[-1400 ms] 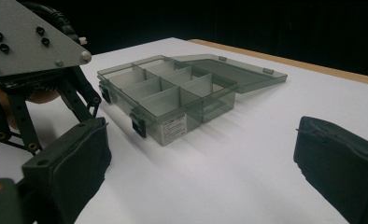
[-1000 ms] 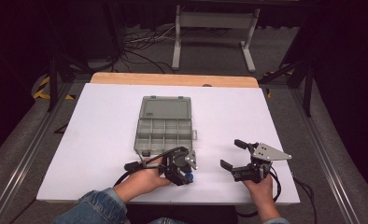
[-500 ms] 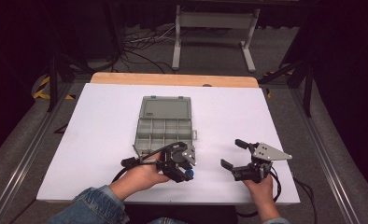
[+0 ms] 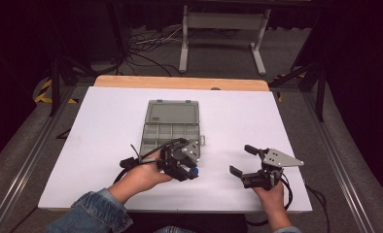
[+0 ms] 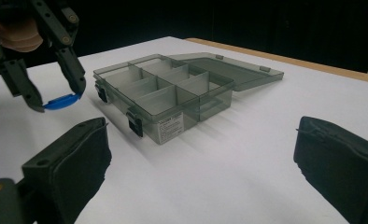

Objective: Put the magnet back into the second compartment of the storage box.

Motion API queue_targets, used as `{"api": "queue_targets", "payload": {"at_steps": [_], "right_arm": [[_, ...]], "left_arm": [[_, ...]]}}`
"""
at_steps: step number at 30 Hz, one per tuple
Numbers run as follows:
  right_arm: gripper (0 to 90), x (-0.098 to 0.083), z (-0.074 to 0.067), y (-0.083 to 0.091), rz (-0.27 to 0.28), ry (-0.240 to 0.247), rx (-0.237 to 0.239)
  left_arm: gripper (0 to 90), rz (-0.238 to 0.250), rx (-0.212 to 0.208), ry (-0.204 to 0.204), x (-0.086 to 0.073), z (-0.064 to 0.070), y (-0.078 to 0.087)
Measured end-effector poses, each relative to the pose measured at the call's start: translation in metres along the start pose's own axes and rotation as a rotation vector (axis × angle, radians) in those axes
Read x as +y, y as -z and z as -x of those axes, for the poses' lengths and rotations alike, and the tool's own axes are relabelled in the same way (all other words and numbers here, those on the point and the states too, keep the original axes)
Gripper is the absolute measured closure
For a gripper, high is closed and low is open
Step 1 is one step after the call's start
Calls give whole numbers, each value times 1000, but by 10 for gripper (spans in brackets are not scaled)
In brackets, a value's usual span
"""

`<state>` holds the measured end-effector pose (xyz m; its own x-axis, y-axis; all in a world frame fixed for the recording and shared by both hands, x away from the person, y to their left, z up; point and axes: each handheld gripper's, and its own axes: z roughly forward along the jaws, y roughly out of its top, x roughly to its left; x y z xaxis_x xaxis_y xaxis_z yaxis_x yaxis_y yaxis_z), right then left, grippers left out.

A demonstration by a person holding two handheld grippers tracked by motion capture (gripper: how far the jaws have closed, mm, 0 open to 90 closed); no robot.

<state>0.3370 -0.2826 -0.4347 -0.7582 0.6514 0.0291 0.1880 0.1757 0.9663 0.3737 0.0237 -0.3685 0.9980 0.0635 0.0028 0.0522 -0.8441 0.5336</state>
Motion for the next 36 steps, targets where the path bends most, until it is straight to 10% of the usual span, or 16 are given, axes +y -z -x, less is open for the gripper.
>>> {"api": "queue_targets", "payload": {"at_steps": [36], "right_arm": [[38, 0, 1, 0, -2, -3, 6]], "left_arm": [[622, 64, 149, 180, -30, -75, 42]]}}
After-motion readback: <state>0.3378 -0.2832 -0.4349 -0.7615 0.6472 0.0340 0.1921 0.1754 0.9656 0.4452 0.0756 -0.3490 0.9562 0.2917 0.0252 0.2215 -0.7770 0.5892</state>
